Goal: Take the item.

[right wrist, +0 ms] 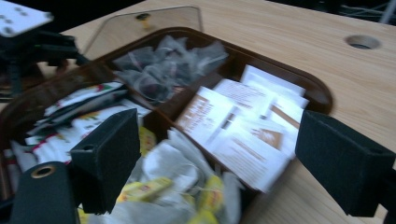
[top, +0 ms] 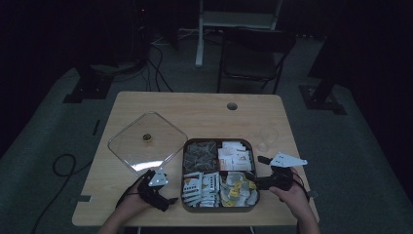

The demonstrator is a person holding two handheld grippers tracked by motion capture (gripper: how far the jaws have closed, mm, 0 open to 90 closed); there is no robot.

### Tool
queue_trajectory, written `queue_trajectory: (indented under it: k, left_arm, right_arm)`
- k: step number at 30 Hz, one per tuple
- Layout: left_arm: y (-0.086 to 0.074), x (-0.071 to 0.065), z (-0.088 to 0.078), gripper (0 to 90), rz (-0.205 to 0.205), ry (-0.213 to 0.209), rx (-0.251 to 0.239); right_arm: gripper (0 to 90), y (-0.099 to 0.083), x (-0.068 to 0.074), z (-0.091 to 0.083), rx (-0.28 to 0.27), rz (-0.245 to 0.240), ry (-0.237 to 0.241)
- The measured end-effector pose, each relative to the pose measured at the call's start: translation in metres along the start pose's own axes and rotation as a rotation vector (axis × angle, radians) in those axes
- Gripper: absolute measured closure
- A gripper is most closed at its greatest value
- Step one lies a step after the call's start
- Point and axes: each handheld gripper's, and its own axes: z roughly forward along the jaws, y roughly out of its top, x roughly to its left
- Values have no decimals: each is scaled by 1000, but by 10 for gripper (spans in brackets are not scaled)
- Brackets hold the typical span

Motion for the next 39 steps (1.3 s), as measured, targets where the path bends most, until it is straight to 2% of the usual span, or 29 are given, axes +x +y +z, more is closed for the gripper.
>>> queue_trajectory:
  k: [3,4,6,10,15,16,17,18,20,22,23,27,28,33,35,36,39]
  left_arm:
    - [0,0,0,3,0,0,0]
    - [0,0,0,3,0,0,0]
    - [0,0,0,3,0,0,0]
    - [0,0,0,3,0,0,0]
    - [0,0,0,3,0,0,0]
    - [0,0,0,3,0,0,0]
    - [0,0,0,3,0,0,0]
    - [0,0,0,3,0,0,0]
    - [0,0,0,3,0,0,0]
    - [0,0,0,3,0,0,0]
    - [0,0,0,3,0,0,0]
    - [0,0,0,3,0,0,0]
    - [0,0,0,3,0,0,0]
    - [0,0,0,3,0,0,0]
    - [0,0,0,3,0,0,0]
    - [0,0,0,3,0,0,1]
    - [0,0,0,3,0,0,1]
  right_arm:
    - [139,2,5,3,17,-11,21]
    - [159,4,11,7,28,-35,38]
    - [205,5,16,11,36,-48,63]
    - [229,8,26,19,44,-72,105]
    - [379,10,33,27,50,-94,127]
    - [449,10,35,32,59,-94,171]
    - [449,10,35,32,59,-94,171]
    - [523,10,36,35,79,-107,202]
    - [619,9,37,38,119,-132,212]
    - [625,9,38,39,138,-138,220]
    - [683,7,39,40,153,-140,239]
    - [705,6,44,42,192,-164,259]
    - [707,6,47,44,213,-190,258]
    - [727,4,52,50,249,-202,270]
    - [727,4,53,51,243,-209,271]
    - [725,3,55,55,264,-219,270]
    - [723,2,57,58,280,-236,251]
